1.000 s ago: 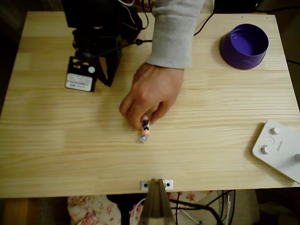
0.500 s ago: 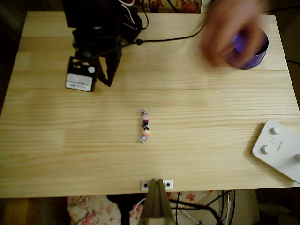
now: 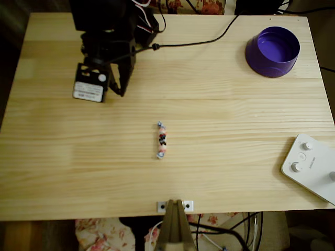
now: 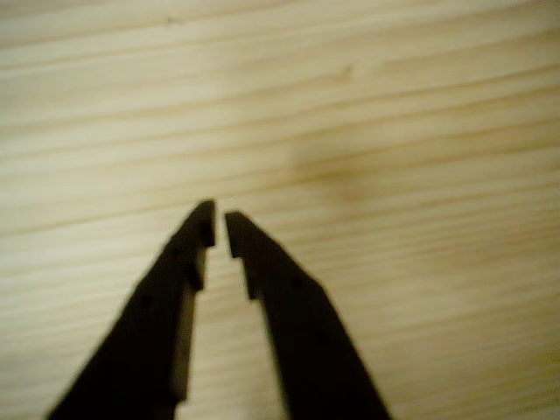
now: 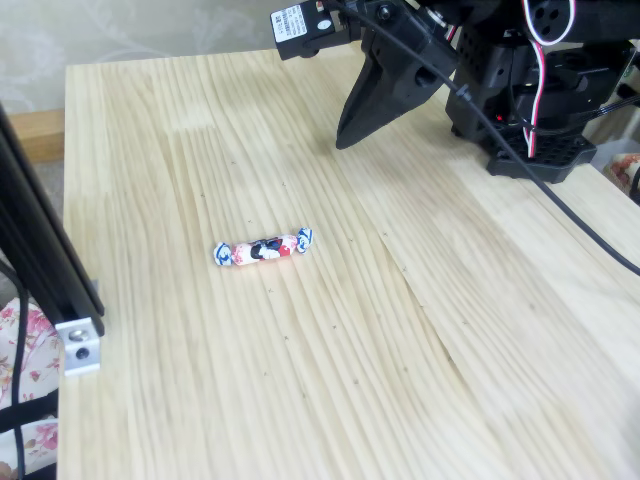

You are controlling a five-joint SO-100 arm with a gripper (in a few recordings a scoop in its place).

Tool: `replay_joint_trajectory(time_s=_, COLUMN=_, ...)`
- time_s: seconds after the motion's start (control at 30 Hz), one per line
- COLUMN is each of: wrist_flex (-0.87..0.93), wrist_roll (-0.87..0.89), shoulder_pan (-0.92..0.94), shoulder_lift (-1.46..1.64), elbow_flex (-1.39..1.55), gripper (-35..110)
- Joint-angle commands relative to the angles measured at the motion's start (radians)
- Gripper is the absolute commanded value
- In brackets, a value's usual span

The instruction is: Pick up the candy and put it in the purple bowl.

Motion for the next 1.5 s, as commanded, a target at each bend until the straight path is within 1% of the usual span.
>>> replay_joint_trajectory(time_s=0.0, wrist_flex=-0.006, wrist_roll=0.014, shoulder_pan=0.014, shoulder_lift=0.014, elbow_flex=-0.017, gripper=-1)
replay_joint_trajectory(time_s=1.1, wrist_flex=-0.012, wrist_roll=0.017, shoulder_pan=0.017, shoulder_lift=0.014, elbow_flex=-0.017, gripper=-1)
replay_joint_trajectory(time_s=1.27, wrist_flex=-0.015, wrist_roll=0.002, shoulder_pan=0.043, shoulder_lift=0.006, elbow_flex=-0.095, gripper=-1)
replay_joint_trajectory(time_s=1.47, wrist_flex=0.0, wrist_roll=0.026, shoulder_pan=0.0, shoulder_lift=-0.092, elbow_flex=-0.206, gripper=-1)
